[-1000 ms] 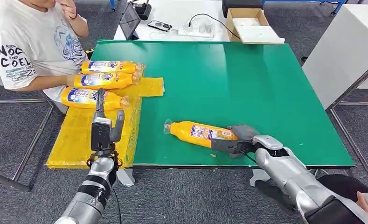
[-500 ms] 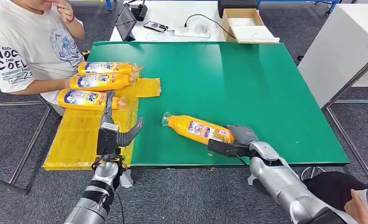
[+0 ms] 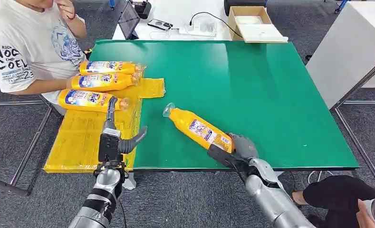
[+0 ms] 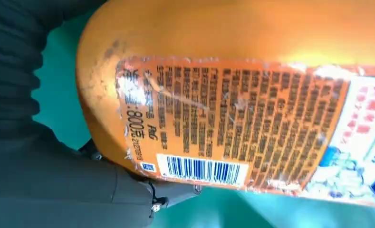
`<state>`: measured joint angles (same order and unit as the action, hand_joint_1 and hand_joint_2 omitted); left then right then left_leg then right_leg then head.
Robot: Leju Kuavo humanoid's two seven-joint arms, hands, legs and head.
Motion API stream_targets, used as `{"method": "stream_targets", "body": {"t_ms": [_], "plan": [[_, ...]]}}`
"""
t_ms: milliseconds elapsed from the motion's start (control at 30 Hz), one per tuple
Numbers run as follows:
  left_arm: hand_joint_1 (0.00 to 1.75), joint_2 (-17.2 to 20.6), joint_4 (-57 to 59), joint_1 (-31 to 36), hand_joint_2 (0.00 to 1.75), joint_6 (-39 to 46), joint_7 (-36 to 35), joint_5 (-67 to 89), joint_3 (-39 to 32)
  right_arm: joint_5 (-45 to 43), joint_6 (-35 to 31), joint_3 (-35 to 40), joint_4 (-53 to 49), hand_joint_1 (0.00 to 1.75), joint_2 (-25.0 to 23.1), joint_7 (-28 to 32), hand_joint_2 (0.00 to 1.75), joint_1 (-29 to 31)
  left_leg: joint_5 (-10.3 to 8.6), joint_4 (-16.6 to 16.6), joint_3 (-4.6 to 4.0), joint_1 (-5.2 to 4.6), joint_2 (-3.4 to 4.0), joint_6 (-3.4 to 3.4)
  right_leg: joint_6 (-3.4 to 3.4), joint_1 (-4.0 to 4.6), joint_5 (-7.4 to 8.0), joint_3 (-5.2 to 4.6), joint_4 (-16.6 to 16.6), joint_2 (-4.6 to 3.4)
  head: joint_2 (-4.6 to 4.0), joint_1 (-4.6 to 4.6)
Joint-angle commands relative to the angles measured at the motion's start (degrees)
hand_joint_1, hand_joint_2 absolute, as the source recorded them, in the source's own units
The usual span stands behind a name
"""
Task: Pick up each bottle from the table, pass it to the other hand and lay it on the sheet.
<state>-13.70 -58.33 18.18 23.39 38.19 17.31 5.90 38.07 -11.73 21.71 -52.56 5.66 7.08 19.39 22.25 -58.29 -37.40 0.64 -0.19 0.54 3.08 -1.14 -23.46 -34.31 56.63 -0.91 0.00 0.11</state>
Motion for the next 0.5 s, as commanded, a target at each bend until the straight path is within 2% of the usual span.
{"method": "stream_targets", "body": {"t_ms": [33, 133, 233, 300, 367, 433, 467, 500], "plan": [[0.00, -0.8, -1.0, -1.1, 1.75, -1.2, -1.6, -3.0, -3.2, -0.3, -9.4, -13.6, -13.2, 1.75, -7.5, 5.5, 1.75, -7.5, 0.11, 0.0, 0.05, 0.02, 0.00, -0.02, -0.16, 0.04, -0.12, 0.08, 0.0, 0.11, 0.00, 0.00], [0.00, -1.5, -1.2, -2.0, 1.75, -5.7, -4.0, -7.3, -3.4, -2.9, -16.5, -17.4, -21.8, 1.75, -10.9, 11.2, 1.75, -11.4, 0.10, 0.0, -0.13, 0.02, -0.01, -0.01, -0.15, 0.03, -0.12, -0.09, 0.0, 0.14, 0.00, 0.02], [0.00, -1.8, -0.4, -2.2, 1.75, -14.7, -8.4, -14.9, -1.8, -7.0, -21.7, -20.1, -28.5, 1.75, -13.2, 18.0, 1.75, -14.3, 0.18, 0.0, -0.15, 0.01, -0.06, -0.02, -0.19, 0.03, -0.21, -0.10, 0.1, 0.22, 0.00, 0.00], [0.00, -1.3, 0.1, -2.1, 1.75, -20.0, -11.1, -18.9, 0.1, -7.1, -23.5, -20.6, -29.8, 1.75, -13.5, 20.5, 1.75, -15.1, 0.15, 0.0, -0.21, 0.00, -0.20, 0.00, -0.17, 0.01, -0.24, -0.13, 0.1, 0.35, 0.00, 0.00], [0.00, -1.1, 0.2, -2.1, 1.75, -20.9, -11.4, -19.4, 0.6, -7.4, -24.1, -20.8, -30.1, 1.75, -13.7, 21.4, 1.75, -15.3, 0.08, 0.0, -0.36, -0.01, -0.18, 0.01, -0.12, -0.03, -0.16, -0.30, 0.0, 0.32, 0.00, 0.00], [0.00, -0.3, 1.0, -1.9, 1.75, -27.4, -14.6, -24.1, 2.3, -7.6, -26.1, -21.1, -29.6, 1.75, -14.1, 24.5, 1.75, -15.4, 0.08, 0.0, -0.43, 0.00, -0.11, 0.01, -0.11, -0.04, -0.14, -0.37, 0.0, 0.26, 0.00, 0.00], [0.00, -0.3, 1.0, -1.9, 1.75, -27.4, -14.6, -24.1, 2.3, -7.6, -26.1, -21.1, -29.6, 1.75, -14.1, 24.5, 1.75, -15.4, 0.06, 0.0, -0.46, 0.00, -0.06, 0.00, -0.10, -0.04, -0.10, -0.44, 0.0, 0.22, 0.00, 0.00], [0.00, 0.1, 1.2, -2.0, 1.75, -31.9, -16.3, -27.7, 3.0, -7.0, -26.3, -20.5, -28.5, 1.75, -13.9, 25.3, 1.75, -15.1, 0.11, 0.0, -0.33, 0.01, -0.07, 0.00, -0.15, -0.02, -0.15, -0.31, 0.0, 0.25, 0.00, 0.00]]}}
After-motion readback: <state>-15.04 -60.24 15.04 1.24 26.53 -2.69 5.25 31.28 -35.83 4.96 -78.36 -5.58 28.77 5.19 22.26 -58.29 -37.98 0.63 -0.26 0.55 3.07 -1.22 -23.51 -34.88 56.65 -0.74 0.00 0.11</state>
